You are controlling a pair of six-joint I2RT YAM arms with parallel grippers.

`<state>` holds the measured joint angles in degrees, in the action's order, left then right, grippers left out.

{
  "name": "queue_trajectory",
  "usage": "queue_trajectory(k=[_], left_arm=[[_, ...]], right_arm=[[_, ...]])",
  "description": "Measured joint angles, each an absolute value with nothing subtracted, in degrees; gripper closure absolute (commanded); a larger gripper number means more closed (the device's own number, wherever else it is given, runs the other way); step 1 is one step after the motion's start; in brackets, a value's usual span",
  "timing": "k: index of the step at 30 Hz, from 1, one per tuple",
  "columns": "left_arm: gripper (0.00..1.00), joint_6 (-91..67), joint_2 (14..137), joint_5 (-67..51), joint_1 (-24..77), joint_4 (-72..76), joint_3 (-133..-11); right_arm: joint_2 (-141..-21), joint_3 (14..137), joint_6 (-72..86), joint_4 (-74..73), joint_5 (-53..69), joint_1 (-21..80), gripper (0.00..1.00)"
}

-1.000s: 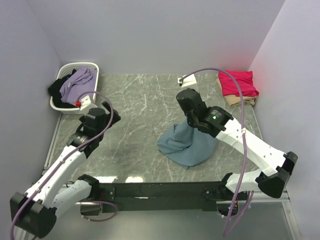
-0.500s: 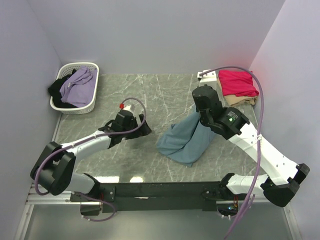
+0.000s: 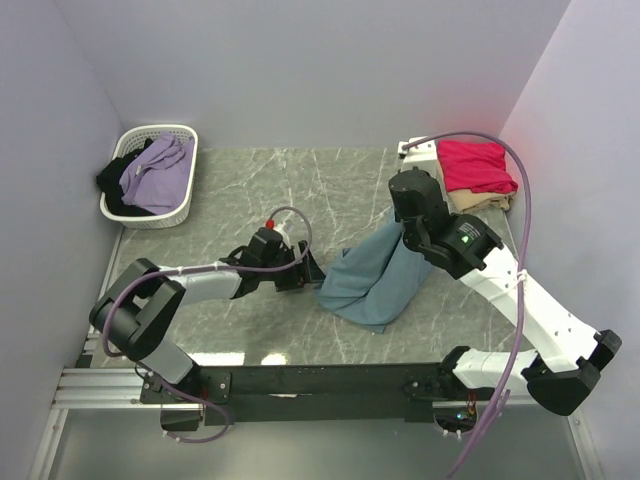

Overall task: Fold and stack the t-shirts
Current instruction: Flatten the tshirt out

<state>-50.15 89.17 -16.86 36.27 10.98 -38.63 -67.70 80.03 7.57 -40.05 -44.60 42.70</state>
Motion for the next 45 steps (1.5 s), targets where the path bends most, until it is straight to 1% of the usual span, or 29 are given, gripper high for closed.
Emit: queue_trajectory(k=[1,4,5,7,8,11,16,20,24,29,34,39,45], left_arm=[[0.16,-50.4,89.6,-17.2,36.9,11.0,-38.7],[0.24,-50.8,90.7,-18.1,38.6,10.9,-39.4],[0.35,-50.9,91.0,-18.2,39.2,10.9,-39.9],[0.49,-51.3,91.9,-18.5,40.3,10.8,-40.8],[0.65,-51.6,92.6,-18.6,40.8,10.8,-41.4],[0.99,-51.7,94.6,-18.7,41.8,10.9,-42.7],[0.99,-51.6,95.6,-17.6,42.2,8.3,-43.7],[0.99,-48.6,93.3,-11.5,42.3,-0.4,-48.2],[0.99,-44.4,84.9,-2.2,41.9,-12.1,-55.6],[0.99,-40.7,72.5,9.3,40.4,-22.3,-65.7],[0.99,-38.9,62.1,21.7,39.3,-33.3,-73.1],[0.99,-38.2,57.0,28.3,39.1,-42.7,-80.1],[0.99,-37.0,55.0,30.2,39.1,-52.8,-90.3]], right_arm=[[-67.6,80.0,7.6,-40.0,-44.6,42.7,1.00],[-67.2,80.0,7.6,-39.8,-44.5,42.5,1.00],[-67.0,80.0,7.6,-39.8,-44.5,42.4,1.00],[-66.8,80.0,7.5,-39.7,-44.5,42.3,1.00],[-66.8,80.0,7.5,-39.6,-44.5,42.3,1.00],[-66.6,80.0,7.4,-39.5,-44.5,42.3,1.00],[-65.4,80.0,7.0,-39.3,-44.6,42.2,1.00],[-63.0,80.0,6.5,-38.5,-45.1,42.2,1.00],[-60.6,79.8,6.3,-37.7,-45.8,42.2,1.00],[-59.7,79.2,6.3,-36.4,-46.2,42.1,1.00],[-59.8,78.5,6.3,-35.8,-47.0,42.1,1.00],[-59.3,78.5,6.3,-34.6,-47.1,42.1,1.00],[-53.6,78.8,6.8,-34.3,-44.0,42.1,1.00]])
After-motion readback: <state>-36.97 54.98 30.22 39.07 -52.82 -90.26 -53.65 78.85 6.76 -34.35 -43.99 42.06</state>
